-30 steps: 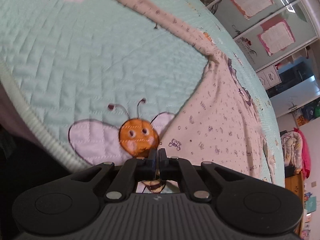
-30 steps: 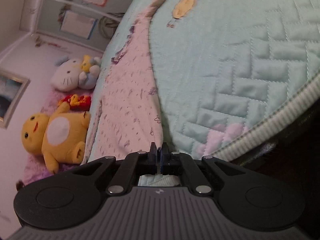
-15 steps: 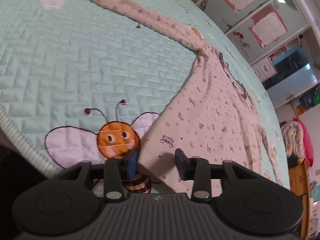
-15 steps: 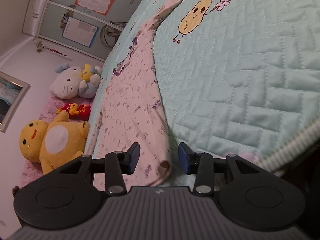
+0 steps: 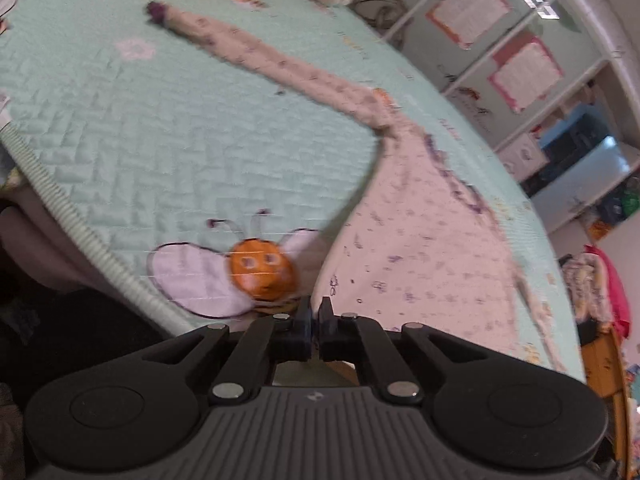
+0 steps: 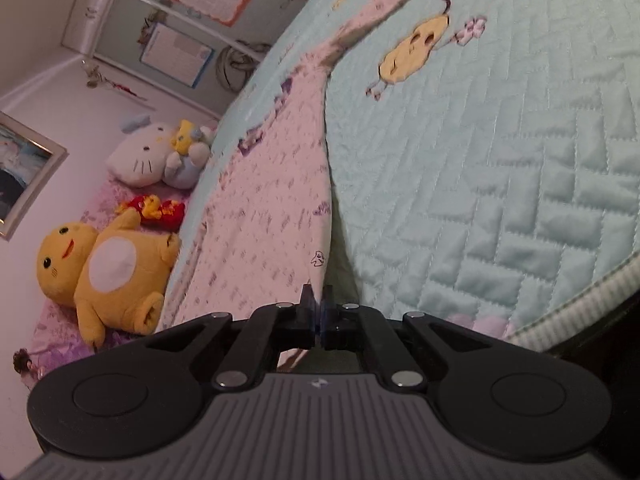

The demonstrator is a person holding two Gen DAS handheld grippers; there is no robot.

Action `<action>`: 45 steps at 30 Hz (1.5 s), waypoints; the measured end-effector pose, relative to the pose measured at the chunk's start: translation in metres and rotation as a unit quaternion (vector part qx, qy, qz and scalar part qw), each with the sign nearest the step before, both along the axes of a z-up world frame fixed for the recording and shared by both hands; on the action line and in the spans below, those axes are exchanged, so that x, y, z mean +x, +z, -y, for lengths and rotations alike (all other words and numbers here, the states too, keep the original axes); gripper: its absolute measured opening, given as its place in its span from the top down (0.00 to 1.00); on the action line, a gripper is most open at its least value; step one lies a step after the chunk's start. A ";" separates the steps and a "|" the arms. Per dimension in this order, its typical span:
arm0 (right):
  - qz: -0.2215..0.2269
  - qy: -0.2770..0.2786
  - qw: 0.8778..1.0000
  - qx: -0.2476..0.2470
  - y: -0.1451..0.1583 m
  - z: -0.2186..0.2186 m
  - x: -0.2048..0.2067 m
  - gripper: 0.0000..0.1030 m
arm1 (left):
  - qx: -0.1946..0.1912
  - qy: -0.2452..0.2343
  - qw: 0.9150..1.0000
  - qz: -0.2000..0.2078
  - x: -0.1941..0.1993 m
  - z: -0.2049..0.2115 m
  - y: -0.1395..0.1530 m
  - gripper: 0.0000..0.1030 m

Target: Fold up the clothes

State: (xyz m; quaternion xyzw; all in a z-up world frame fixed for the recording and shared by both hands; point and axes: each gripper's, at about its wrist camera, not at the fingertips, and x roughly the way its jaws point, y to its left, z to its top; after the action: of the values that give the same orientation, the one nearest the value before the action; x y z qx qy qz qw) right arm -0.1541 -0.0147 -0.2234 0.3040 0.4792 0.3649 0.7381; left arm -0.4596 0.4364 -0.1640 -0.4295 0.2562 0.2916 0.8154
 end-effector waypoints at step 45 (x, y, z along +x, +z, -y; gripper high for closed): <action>-0.018 -0.390 0.919 0.063 -0.008 0.164 0.240 0.43 | 0.110 -0.168 0.976 -0.082 0.136 0.071 0.012 0.61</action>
State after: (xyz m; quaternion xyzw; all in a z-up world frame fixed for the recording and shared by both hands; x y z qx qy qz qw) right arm 0.0864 -0.1787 -0.2316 0.5188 0.3120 0.0724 0.7927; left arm -0.3233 0.3651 -0.1520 -0.2625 0.3572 0.2116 0.8711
